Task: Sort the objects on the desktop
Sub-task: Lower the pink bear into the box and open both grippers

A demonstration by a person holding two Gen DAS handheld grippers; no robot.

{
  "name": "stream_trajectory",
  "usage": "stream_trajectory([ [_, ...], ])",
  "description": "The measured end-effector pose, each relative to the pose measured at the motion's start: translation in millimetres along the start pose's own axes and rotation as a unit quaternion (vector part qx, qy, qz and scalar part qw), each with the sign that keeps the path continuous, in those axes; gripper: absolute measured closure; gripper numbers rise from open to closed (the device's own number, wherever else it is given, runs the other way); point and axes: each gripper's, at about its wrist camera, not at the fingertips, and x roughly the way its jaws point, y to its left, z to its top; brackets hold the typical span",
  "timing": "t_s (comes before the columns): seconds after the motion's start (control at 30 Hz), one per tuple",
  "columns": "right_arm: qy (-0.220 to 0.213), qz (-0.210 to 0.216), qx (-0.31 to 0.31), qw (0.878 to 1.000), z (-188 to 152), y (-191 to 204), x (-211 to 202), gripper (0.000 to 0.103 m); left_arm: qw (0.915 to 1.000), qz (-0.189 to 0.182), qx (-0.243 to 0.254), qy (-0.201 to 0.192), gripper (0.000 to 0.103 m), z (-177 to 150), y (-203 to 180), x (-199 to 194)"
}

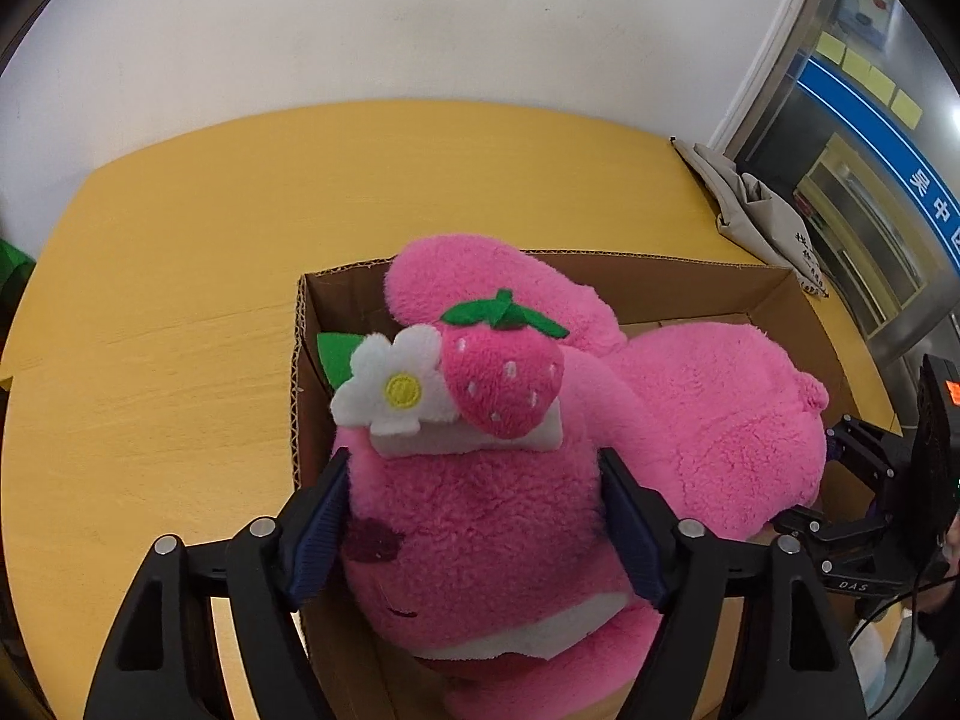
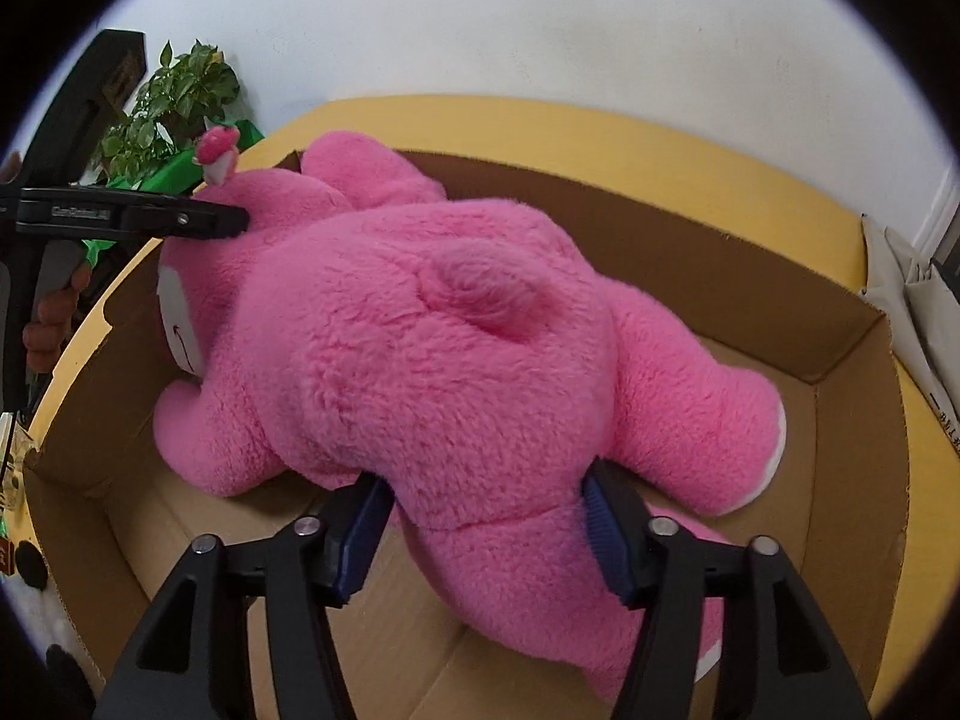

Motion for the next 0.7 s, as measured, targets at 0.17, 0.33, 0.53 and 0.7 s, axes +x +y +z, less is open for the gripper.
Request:
stream_trajectory([
  [0.17, 0.023, 0.016, 0.01, 1.0, 0.4, -4.4, -14.0, 0.038, 0.9997, 0.012, 0.021, -0.009, 0.02, -14.4, -7.7, -33.0],
  [0.33, 0.023, 0.042, 0.025, 0.999, -11.6, -8.1, -36.3, 0.034, 0.9996, 0.006, 0.026, 0.008, 0.02, -52.4, -5.3, -48.6],
  [0.53, 0.009, 0.029, 0.05, 0.998, -39.7, -22.5, -91.9, 0.024, 0.9982, 0.005, 0.007, 0.059, 0.021, -95.2, -8.8, -49.3],
  [0.7, 0.094, -0.03, 0.051, 0.994, -97.0, -45.9, -106.4, 0.024, 0.9949, 0.009, -0.005, 0.1, 0.027, -141.2, -15.9, -50.8],
])
